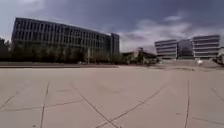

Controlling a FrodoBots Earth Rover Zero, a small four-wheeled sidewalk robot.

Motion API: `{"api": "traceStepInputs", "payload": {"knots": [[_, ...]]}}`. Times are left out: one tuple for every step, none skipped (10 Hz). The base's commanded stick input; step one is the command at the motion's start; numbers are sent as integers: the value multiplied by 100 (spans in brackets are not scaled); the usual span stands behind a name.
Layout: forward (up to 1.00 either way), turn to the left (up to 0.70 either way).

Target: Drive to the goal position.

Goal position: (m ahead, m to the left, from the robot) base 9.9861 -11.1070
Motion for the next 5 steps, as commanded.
{"api": "traceStepInputs", "payload": {"knots": [[100,-36],[100,-36],[100,-36],[100,-36],[100,-36]]}}
